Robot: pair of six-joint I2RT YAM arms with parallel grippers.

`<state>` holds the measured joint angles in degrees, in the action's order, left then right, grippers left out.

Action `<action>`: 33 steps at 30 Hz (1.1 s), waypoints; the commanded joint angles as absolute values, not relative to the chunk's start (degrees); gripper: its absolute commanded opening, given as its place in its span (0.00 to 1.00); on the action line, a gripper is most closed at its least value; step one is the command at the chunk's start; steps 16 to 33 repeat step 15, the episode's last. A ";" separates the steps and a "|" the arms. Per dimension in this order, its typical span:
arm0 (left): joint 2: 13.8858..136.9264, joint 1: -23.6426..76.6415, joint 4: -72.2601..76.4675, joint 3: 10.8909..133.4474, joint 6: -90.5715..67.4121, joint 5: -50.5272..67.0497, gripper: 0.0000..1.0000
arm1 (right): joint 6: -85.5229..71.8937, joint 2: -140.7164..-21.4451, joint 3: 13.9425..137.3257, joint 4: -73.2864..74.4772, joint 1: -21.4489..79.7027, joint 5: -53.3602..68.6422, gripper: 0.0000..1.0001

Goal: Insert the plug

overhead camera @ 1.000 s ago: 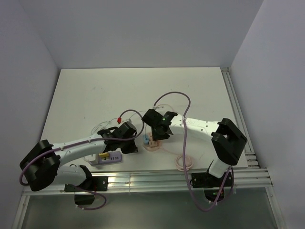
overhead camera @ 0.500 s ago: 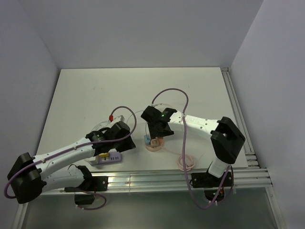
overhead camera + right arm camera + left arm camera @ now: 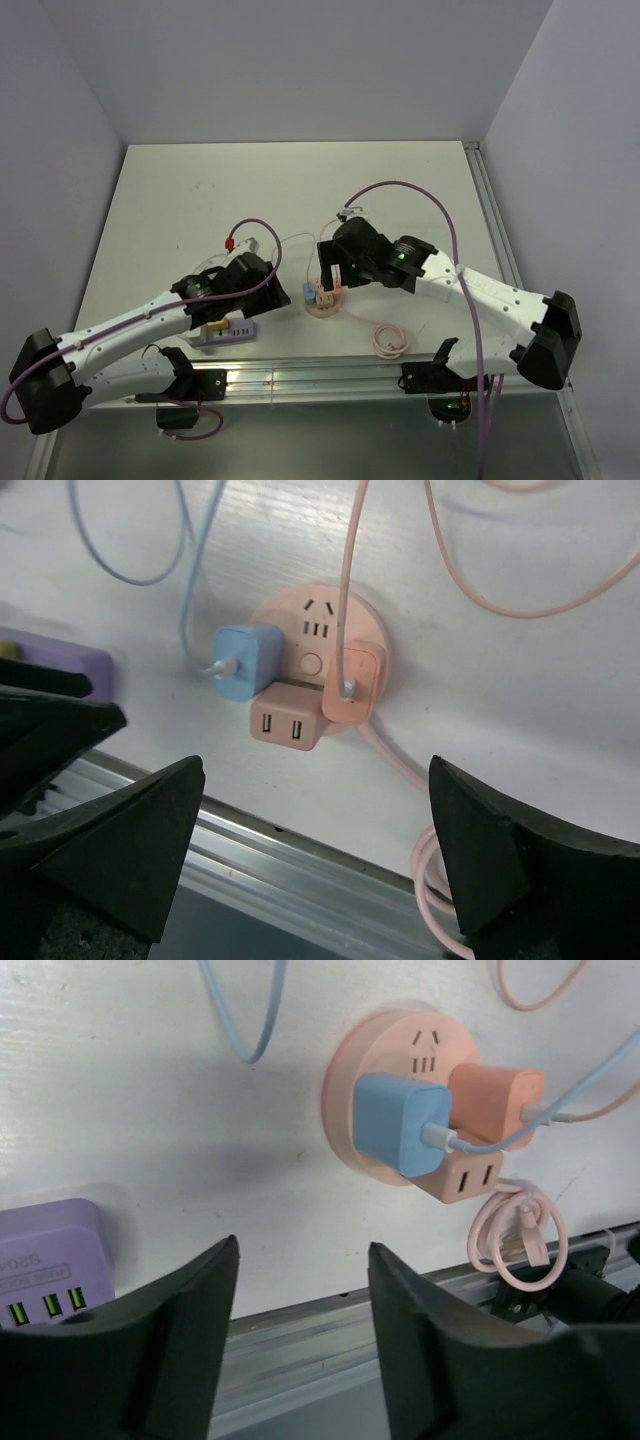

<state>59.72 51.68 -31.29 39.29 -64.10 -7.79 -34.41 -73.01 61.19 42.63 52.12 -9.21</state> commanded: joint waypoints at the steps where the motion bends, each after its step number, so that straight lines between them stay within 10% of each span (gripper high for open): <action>1: 57.57 51.59 -28.31 41.39 -63.46 -6.60 0.62 | -33.40 -67.95 60.03 40.43 51.77 -9.49 1.00; 15: 39.41 49.83 -14.00 34.99 -66.01 0.95 0.78 | -36.04 -37.99 37.81 19.96 51.77 -11.08 1.00; 33: 39.41 49.83 -14.00 34.99 -66.01 0.95 0.78 | -36.04 -37.99 37.81 19.96 51.77 -11.08 1.00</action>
